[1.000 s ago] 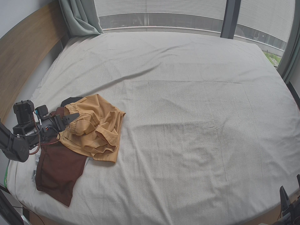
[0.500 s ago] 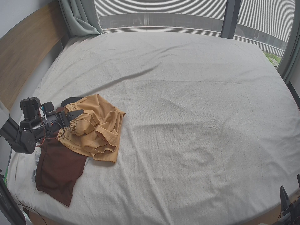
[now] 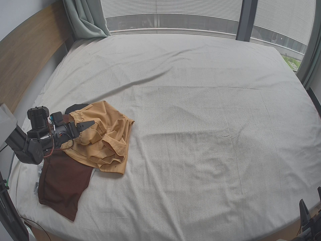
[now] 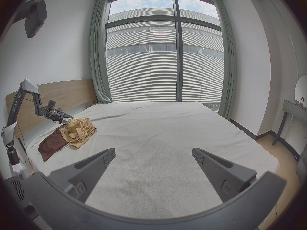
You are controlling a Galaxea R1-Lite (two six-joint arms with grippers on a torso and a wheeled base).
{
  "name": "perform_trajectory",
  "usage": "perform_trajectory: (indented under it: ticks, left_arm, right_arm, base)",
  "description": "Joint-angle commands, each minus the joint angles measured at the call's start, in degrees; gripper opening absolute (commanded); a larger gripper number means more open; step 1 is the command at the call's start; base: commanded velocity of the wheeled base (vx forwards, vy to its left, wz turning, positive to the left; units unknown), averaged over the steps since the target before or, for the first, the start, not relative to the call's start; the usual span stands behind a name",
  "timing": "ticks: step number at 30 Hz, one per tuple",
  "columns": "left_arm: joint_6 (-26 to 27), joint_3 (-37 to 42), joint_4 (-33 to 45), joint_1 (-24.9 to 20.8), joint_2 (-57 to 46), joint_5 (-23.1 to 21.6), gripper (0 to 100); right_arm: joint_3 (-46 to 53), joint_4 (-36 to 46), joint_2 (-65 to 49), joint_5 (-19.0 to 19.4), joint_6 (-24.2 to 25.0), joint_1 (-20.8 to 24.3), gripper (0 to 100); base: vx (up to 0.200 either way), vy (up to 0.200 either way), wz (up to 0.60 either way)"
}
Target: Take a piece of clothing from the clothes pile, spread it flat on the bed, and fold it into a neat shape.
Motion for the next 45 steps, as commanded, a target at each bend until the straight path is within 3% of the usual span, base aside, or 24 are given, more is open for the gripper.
perform_trajectory:
  ticks: [1,15,16,30,37,45]
  left_arm:
    - [-0.01,-0.36,-0.04,-0.61,0.85,-0.01,100]
    - [-0.19,-1.68,-0.22,-1.14,2.88,0.16,100]
    - [-0.19,-1.85,-0.31,-1.14,3.14,0.16,0]
    - [-2.91,0.26,-1.1,-0.52,3.14,0.25,0]
    - [-9.77,5.53,-14.99,-1.32,2.61,1.04,0]
    - [-11.0,10.54,-19.56,-2.37,2.17,1.13,0]
  right_arm:
    - [1.01,-0.01,-0.31,-0.01,-0.01,-0.02,100]
    - [1.01,-0.01,-0.31,-0.01,-0.01,0.07,100]
    - [1.01,-0.01,-0.31,-0.01,-0.01,0.07,100]
    - [1.01,-0.01,-0.31,-0.01,-0.01,-0.02,100]
    - [1.01,-0.01,-0.31,-0.01,-0.01,-0.02,100]
    - [1.01,-0.01,-0.31,-0.01,-0.01,-0.02,100]
  base:
    - [0.0,0.0,0.0]
    - [0.0,0.0,0.0]
    - [0.0,0.0,0.0]
    - [0.0,0.0,0.0]
    - [0.0,0.0,0.0]
    - [0.0,0.0,0.0]
